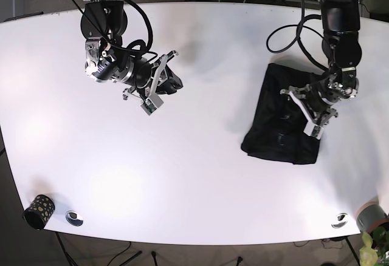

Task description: Fold the T-shirt properly

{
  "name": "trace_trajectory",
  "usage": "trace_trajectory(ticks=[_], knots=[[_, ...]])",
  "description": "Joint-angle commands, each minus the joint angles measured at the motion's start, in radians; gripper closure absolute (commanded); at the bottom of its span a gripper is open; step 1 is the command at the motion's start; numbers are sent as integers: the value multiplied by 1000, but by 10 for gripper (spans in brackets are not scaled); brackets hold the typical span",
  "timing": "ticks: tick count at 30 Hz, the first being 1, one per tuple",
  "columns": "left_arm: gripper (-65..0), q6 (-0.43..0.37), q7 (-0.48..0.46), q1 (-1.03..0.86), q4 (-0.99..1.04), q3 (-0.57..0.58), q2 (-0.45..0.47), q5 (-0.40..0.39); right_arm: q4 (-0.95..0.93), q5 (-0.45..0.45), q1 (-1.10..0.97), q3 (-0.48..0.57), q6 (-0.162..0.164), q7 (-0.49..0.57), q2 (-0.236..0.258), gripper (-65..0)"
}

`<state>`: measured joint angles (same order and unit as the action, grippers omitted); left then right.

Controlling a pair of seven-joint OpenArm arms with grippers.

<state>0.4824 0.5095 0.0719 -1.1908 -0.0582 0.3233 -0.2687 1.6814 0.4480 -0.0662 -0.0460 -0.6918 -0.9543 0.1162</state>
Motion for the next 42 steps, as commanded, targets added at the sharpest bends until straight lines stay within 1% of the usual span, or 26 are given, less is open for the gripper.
trace_trajectory(ticks=[1, 3, 8, 16, 19, 22, 28, 33, 36, 38, 41, 42], knots=[[-358, -47, 142, -21, 50, -39, 61, 119, 23, 19, 16, -2, -6, 21, 4, -101], [-358, -47, 142, -21, 68, -81, 96, 122, 23, 19, 16, -2, -6, 21, 4, -101], [-358, -47, 123, -21, 122, -96, 199, 119, 38, 18, 16, -2, -6, 21, 4, -101], [-358, -47, -24, -22, 297, -99, 339, 119, 42, 18, 13, -2, -6, 21, 4, -101], [-360, -46, -78, -22, 360, -99, 383, 119, 76, 18, 9, -13, -6, 21, 20, -101], [-360, -46, -128, -22, 421, -99, 428, 119, 105, 19, -8, -22, -6, 21, 24, -101], [-360, -46, -191, -22, 495, -98, 480, 124, 128, 11, -13, -22, -6, 21, 26, -101], [-360, -44, -199, -22, 495, -98, 512, 118, 128, 10, -14, -22, -6, 21, 27, -101], [-360, -43, -200, -22, 466, -101, 514, 116, 128, 10, -14, -22, -6, 22, 27, -101], [-360, -14, -200, -25, 411, -121, 514, 116, 128, 10, -16, -22, -6, 25, 27, -101], [-360, 42, -196, -50, 334, -191, 508, 124, 128, 8, -13, -22, -6, 25, 27, -101], [-360, 49, -194, -60, 314, -214, 506, 124, 128, 8, -13, -22, -6, 25, 27, -101]])
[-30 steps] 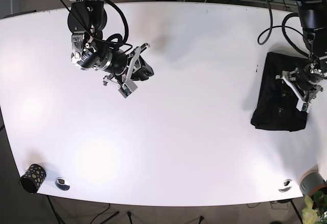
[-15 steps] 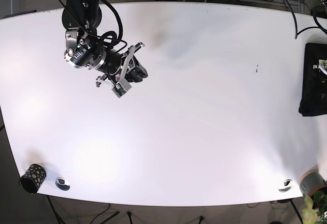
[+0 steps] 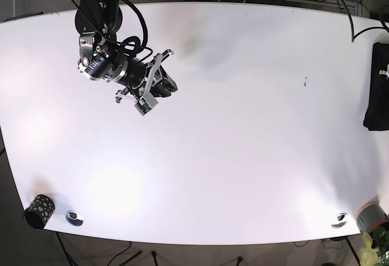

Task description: Fold the T-shirt properly

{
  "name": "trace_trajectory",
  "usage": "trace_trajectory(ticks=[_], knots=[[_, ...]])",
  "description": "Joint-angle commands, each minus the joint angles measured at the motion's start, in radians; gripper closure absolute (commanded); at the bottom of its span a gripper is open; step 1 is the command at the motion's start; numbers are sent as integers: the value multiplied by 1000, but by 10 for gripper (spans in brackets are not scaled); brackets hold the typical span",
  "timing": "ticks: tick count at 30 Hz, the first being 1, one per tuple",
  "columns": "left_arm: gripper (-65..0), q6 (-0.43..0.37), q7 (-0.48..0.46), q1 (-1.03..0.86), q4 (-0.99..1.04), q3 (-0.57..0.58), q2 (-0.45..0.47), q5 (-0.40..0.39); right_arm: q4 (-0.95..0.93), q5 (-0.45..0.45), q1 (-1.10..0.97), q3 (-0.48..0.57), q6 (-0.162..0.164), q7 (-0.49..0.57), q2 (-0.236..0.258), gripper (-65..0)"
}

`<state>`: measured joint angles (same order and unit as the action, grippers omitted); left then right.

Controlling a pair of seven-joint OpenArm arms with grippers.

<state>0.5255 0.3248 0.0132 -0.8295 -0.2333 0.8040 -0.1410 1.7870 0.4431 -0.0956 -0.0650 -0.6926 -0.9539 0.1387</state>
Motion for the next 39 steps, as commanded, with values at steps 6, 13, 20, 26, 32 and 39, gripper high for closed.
trace_trajectory(ticks=[6, 13, 20, 26, 32, 39], knots=[[-358, 9, -10, -26, -219, -74, -19, -6, 23, 13, 32, -25, -6, 28, 29, -101], [-354, 6, -10, -49, -422, -74, -102, -4, 23, -53, 55, -94, -6, 52, 46, -101], [-354, -106, -39, -49, -568, -70, -260, -3, 14, -379, 44, -98, -6, 284, 31, -101], [-356, -118, -301, -55, -587, -56, -438, 57, -45, -605, -5, -144, 106, 665, -29, -101], [-356, -149, -467, -115, -615, -31, -599, 191, -149, -648, -29, -217, 205, 899, -43, -101], [-357, -252, -479, -250, -724, -25, -719, 191, -204, -648, -117, -227, 311, 1064, -23, -101]])
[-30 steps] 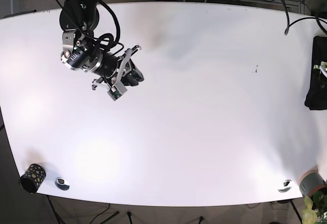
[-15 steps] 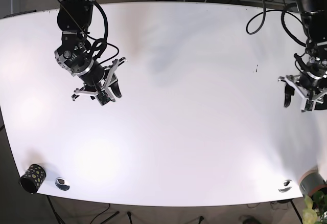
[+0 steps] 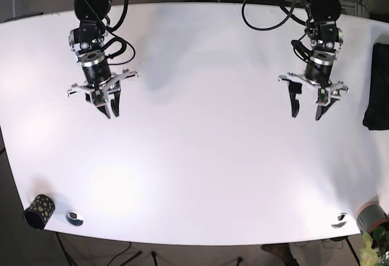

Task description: Fold the T-shirt properly

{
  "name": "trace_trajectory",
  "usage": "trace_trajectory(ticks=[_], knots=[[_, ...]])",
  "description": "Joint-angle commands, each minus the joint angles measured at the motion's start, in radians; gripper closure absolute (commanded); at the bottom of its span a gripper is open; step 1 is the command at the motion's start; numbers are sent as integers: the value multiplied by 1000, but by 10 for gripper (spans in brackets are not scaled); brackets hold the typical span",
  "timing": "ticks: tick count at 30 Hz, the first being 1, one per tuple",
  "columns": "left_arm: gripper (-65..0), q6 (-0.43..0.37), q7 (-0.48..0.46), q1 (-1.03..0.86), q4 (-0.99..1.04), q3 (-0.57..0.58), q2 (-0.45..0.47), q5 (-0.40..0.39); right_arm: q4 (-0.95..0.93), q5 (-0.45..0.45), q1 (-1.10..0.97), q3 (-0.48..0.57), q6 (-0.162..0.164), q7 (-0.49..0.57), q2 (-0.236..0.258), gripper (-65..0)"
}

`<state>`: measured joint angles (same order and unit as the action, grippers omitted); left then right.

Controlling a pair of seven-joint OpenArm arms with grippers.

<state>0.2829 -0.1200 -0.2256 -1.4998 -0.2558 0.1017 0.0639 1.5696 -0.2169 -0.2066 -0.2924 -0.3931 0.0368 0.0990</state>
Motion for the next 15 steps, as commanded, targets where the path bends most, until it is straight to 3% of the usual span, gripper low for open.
trace_trajectory(ticks=[1, 4, 8, 15], knots=[[-357, -9, -34, -28, -68, -3, -30, -14, 12, 14, -21, 0, 16, 90, 20, -101], [-354, -9, -34, -102, -109, -1, -82, -12, 10, 37, -77, 0, 21, 125, 37, -101], [-353, -9, -31, -192, -152, 11, -125, -9, 13, 138, -146, 0, 15, 125, 43, -106], [-351, -9, -30, -397, -278, 20, -135, -17, 13, 267, -281, 5, 13, 127, 104, -106]])
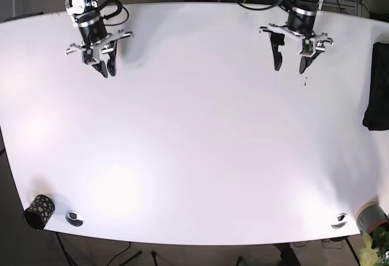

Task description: Fold the T-shirt properly

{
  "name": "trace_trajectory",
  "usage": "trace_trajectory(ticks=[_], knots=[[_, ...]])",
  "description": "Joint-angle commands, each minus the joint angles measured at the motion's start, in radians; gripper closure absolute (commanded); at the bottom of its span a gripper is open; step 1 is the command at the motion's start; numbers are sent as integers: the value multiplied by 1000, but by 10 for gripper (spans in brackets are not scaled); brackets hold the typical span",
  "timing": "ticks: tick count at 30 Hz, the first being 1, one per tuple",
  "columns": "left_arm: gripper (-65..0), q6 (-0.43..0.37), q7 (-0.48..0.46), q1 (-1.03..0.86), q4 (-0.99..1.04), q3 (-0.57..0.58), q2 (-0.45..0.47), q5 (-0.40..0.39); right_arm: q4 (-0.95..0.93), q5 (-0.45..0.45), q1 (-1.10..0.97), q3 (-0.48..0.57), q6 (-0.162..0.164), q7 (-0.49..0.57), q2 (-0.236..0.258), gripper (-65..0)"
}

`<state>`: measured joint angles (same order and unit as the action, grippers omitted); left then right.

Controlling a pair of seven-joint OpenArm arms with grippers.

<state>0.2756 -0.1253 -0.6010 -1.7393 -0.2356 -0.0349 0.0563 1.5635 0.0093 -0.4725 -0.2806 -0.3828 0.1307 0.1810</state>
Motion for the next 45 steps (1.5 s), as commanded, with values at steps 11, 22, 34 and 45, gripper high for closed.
trace_trajectory(ticks=[11, 22, 34, 45], knots=[[-351, -2, -24, -280, -112, 0, -36, -9, 116, 139, -249, -10, 3, 33, 79, -108], [-351, -2, -24, -494, -143, -6, -98, -9, 196, 197, -526, -10, 3, 33, 110, -105], [-356, -2, -23, -589, 49, -9, -104, -6, 65, 214, -710, 91, 3, 33, 107, -103], [-356, -3, -23, -402, 421, -35, -56, 27, -312, 209, -513, 229, 3, 33, 108, -103]])
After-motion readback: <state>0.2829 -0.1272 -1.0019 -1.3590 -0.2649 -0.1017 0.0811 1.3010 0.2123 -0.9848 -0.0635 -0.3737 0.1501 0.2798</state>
